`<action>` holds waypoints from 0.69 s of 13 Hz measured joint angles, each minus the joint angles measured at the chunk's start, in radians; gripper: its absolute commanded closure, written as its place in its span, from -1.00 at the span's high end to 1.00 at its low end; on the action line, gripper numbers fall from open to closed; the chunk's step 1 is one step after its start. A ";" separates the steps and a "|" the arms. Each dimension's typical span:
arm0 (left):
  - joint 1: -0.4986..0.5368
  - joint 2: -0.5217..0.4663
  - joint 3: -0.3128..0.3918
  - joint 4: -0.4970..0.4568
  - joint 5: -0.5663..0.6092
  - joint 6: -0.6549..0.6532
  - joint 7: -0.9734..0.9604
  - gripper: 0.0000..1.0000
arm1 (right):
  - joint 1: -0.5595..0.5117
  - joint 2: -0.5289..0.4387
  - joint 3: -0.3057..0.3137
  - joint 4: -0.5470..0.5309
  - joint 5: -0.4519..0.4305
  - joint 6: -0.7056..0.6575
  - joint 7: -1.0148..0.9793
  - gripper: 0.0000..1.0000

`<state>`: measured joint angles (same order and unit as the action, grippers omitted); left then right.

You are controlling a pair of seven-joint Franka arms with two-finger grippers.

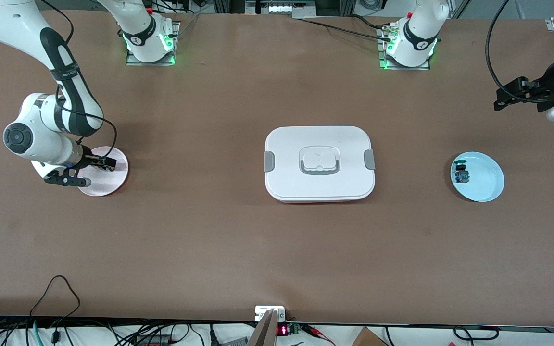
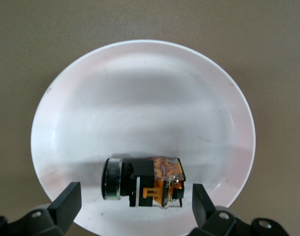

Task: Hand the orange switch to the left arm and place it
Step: 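Lower the right gripper and close it on the orange switch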

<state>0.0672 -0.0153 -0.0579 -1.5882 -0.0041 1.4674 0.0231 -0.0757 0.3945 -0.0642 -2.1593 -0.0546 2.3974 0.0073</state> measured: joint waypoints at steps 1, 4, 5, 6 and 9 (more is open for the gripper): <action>0.000 0.000 0.000 0.000 0.000 0.000 0.000 1.00 | 0.000 0.003 0.000 -0.010 0.000 0.015 0.001 1.00; -0.002 0.000 -0.002 0.003 0.000 0.000 0.000 1.00 | -0.001 0.006 0.000 -0.041 0.000 0.062 0.005 1.00; -0.003 0.000 -0.004 0.007 0.000 0.000 0.000 1.00 | -0.001 0.006 -0.001 -0.045 0.000 0.066 0.006 1.00; -0.004 0.000 -0.005 0.013 -0.001 0.000 0.000 1.00 | -0.001 0.006 -0.001 -0.046 0.000 0.066 0.007 1.00; -0.007 0.000 -0.009 0.030 -0.012 0.000 0.000 1.00 | -0.003 0.007 -0.001 -0.051 0.003 0.070 0.015 1.00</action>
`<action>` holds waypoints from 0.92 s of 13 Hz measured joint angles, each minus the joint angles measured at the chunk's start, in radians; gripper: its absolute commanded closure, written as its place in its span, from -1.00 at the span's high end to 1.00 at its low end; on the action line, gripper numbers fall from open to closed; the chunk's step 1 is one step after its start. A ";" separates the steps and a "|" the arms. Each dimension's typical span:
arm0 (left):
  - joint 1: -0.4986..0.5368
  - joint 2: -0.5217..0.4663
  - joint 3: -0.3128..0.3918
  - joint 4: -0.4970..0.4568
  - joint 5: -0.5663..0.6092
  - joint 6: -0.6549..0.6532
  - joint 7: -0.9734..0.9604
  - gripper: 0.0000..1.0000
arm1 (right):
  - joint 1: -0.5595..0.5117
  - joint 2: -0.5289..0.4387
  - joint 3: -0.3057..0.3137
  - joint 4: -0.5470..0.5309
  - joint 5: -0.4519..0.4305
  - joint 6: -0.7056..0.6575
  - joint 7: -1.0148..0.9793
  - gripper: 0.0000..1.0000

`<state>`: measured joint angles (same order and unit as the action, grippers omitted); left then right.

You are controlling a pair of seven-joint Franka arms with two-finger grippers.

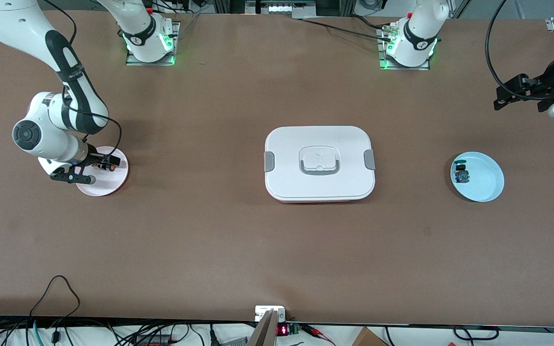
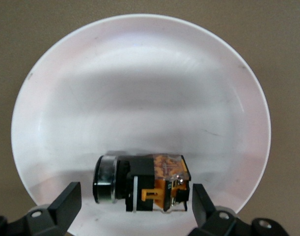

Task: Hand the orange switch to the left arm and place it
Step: 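Lower the right gripper and close it on the orange switch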

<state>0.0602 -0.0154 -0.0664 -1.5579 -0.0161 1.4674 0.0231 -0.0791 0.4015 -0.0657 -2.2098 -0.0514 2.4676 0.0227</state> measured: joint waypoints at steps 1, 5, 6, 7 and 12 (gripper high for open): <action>-0.001 0.000 0.000 0.002 -0.001 0.000 0.000 1.00 | -0.002 0.001 0.000 -0.001 0.005 0.004 0.013 1.00; -0.002 0.001 0.000 0.002 -0.002 0.000 0.000 1.00 | -0.006 0.013 0.000 -0.001 0.008 0.016 0.042 1.00; -0.002 0.001 0.000 0.002 -0.002 0.000 0.000 1.00 | -0.006 0.014 0.000 -0.001 0.008 0.018 0.044 1.00; -0.002 0.002 0.000 0.002 -0.002 0.000 0.000 1.00 | -0.006 0.015 0.000 -0.001 0.008 0.019 0.045 1.00; -0.002 0.003 0.000 0.002 -0.002 0.000 0.000 1.00 | -0.006 0.024 0.000 -0.001 0.008 0.029 0.047 0.14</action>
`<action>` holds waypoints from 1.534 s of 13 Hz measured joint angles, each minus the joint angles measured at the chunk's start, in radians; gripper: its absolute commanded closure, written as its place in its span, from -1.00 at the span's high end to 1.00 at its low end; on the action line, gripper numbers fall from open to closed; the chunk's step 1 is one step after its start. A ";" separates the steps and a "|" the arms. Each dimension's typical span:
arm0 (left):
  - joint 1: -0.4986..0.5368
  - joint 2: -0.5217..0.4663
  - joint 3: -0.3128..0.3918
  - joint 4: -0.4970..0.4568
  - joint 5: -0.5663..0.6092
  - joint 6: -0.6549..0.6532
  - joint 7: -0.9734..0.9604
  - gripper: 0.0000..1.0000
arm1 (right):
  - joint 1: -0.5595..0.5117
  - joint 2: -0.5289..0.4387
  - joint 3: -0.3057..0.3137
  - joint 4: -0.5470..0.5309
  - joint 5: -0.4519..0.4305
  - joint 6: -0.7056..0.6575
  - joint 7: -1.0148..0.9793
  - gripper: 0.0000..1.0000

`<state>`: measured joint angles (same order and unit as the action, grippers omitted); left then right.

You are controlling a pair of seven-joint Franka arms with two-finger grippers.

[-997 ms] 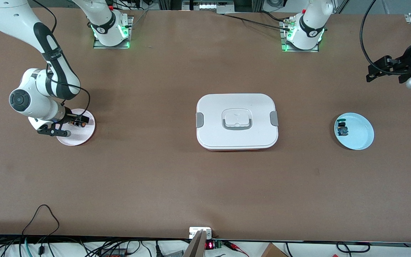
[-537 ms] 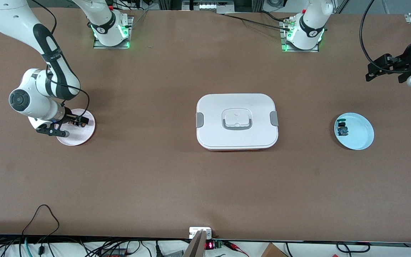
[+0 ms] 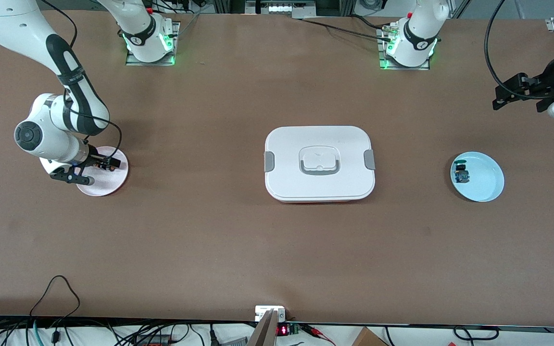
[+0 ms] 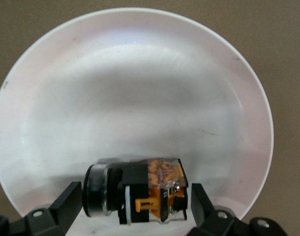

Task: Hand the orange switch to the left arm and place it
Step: 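Lower the right gripper and close it on the orange switch, then lift the orange switch up with the right gripper toward the box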

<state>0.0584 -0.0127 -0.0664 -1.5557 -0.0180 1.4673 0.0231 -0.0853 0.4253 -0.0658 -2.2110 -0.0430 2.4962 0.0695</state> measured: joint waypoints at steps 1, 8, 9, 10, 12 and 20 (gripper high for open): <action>0.000 0.001 0.000 0.000 0.000 0.000 0.000 1.00 | 0.000 0.000 0.000 0.000 0.000 0.000 -0.006 -0.44; 0.000 0.002 0.000 0.001 0.000 0.000 0.000 1.00 | 0.001 -0.013 0.006 0.010 -0.001 -0.023 -0.073 -0.71; 0.000 0.003 0.000 0.001 0.000 0.000 0.000 1.00 | 0.002 -0.025 0.009 0.013 -0.001 -0.033 -0.092 -0.71; 0.000 0.003 0.000 0.001 0.000 0.000 0.000 1.00 | 0.003 -0.039 0.011 0.015 -0.002 -0.038 -0.128 -0.71; 0.000 0.003 0.000 0.002 0.000 0.000 0.000 1.00 | 0.003 -0.070 0.013 0.029 -0.001 -0.055 -0.197 -0.71; 0.000 0.004 0.000 0.003 0.000 0.000 0.000 1.00 | 0.068 -0.186 0.061 0.204 -0.001 -0.323 -0.267 -0.72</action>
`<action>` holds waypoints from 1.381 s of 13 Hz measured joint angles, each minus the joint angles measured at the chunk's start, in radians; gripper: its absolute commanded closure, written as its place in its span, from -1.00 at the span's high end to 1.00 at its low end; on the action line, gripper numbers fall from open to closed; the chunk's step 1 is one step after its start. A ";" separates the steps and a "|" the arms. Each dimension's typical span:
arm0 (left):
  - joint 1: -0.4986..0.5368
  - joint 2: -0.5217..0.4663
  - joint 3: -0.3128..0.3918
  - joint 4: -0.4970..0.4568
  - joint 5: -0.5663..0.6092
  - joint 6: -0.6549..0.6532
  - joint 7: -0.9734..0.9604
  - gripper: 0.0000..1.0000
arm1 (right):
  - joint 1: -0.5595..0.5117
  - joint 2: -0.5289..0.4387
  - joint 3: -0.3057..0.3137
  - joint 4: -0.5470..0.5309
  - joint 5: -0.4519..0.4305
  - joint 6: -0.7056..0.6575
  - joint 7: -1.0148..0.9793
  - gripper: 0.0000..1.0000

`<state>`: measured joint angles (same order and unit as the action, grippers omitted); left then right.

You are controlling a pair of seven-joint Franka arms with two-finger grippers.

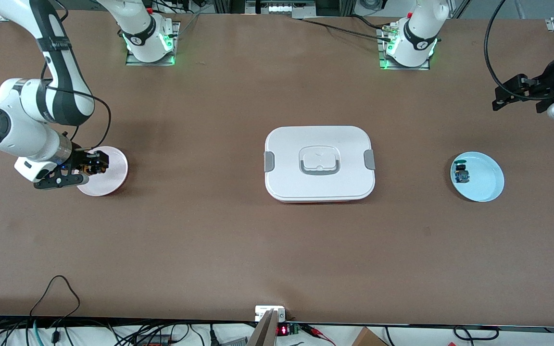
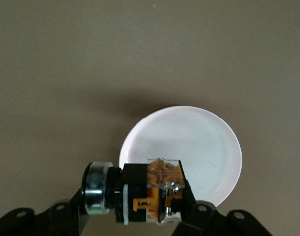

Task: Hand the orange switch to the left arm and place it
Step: 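Lift the orange switch up with the right gripper toward the box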

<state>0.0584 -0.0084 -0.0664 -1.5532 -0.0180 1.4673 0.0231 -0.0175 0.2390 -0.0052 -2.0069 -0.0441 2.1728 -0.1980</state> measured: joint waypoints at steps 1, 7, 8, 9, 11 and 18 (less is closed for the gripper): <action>0.000 0.000 0.000 0.000 0.000 0.000 0.000 1.00 | 0.003 -0.013 0.019 0.027 0.000 -0.029 -0.003 -0.72; -0.001 0.009 0.000 0.003 -0.004 0.001 0.000 1.00 | 0.039 -0.067 0.073 0.173 0.149 -0.149 -0.168 -0.74; -0.003 0.016 0.000 0.009 -0.004 0.001 0.001 1.00 | 0.057 -0.071 0.075 0.189 0.163 -0.154 -0.173 -0.74; -0.004 0.027 0.000 0.023 -0.004 0.002 0.001 1.00 | 0.079 -0.075 0.077 0.201 0.167 -0.165 -0.182 -0.74; -0.005 0.051 0.000 0.066 -0.004 -0.001 0.000 1.00 | 0.129 -0.085 0.082 0.229 0.170 -0.211 -0.256 -0.74; 0.002 0.059 0.009 0.109 -0.004 -0.026 -0.001 1.00 | 0.195 -0.140 0.201 0.345 0.192 -0.282 -0.423 -0.71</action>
<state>0.0604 0.0508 -0.0569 -1.4446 -0.0217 1.4408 0.0221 0.1773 0.0986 0.1959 -1.6618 0.1477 1.8905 -0.6206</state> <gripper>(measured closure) 0.000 0.282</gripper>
